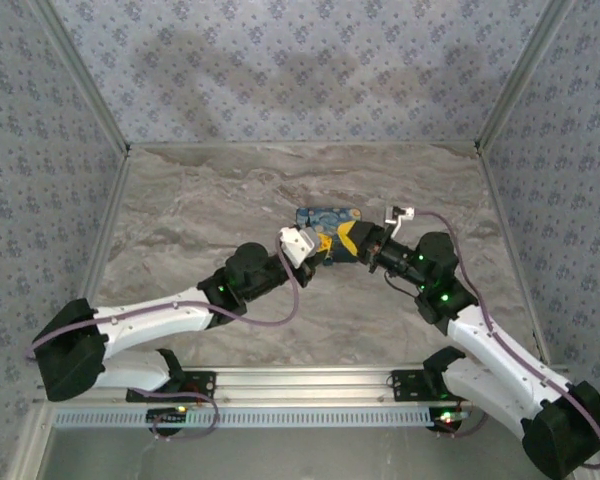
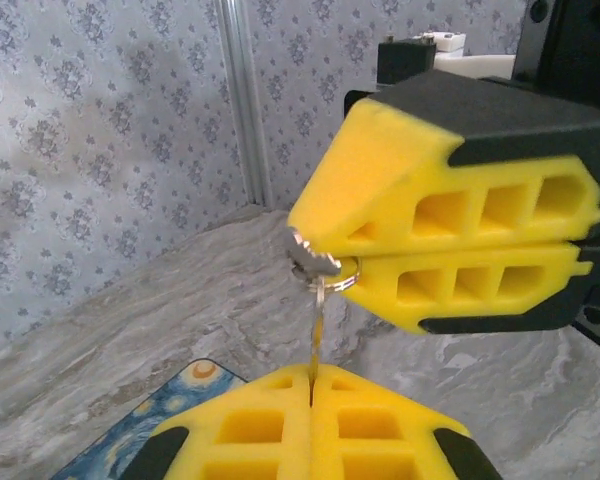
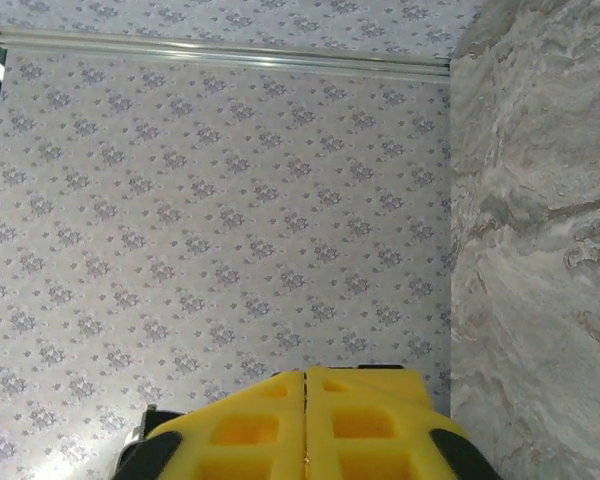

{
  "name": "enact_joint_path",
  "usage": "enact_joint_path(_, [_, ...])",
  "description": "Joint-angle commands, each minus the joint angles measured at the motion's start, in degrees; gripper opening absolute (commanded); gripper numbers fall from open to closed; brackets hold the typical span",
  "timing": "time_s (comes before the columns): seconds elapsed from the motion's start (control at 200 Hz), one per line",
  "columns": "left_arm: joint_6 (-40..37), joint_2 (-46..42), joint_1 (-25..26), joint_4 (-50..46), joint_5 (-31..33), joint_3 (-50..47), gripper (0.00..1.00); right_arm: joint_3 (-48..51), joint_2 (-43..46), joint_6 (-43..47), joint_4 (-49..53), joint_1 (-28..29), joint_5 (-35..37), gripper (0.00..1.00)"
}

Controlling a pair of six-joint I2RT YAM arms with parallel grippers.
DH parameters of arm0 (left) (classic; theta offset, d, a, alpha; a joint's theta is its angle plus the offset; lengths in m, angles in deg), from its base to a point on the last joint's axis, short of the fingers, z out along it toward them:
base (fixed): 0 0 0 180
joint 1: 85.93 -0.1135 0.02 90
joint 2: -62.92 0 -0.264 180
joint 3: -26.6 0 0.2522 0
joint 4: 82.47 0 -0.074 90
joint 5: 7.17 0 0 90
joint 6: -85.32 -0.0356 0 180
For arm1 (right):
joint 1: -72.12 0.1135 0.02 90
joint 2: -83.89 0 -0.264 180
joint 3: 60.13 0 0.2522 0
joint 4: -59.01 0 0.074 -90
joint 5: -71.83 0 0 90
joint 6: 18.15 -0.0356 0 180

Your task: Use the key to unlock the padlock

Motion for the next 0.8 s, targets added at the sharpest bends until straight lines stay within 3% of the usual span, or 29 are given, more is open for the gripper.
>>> enact_joint_path(0.0, [-9.43,-3.48,-0.66,-10.71,2.51,4.89,0.00,-1.53,2.60,7.08,11.84,-4.53,-5.61,0.33])
enact_joint_path(0.13, [-18.45,-4.38,-0.71,-23.43,4.07,9.43,0.00,-7.32,1.99,19.54,30.94,-10.43,-10.91,0.39])
enact_joint_path(0.31, [-27.66,-5.47,-0.80,-29.88,4.82,11.20,0.00,-17.26,-3.31,26.00,44.56,-13.83,-18.66,0.43])
enact_joint_path(0.515, [-32.70,-5.25,-0.80,-34.17,5.46,12.40,0.00,-22.24,-8.42,19.30,44.52,-12.97,-29.51,0.28])
enact_joint_path(0.795, [-34.66,-6.63,-0.80,-34.44,3.94,11.39,0.00,-26.23,-13.31,15.73,46.41,-7.10,-32.48,0.27])
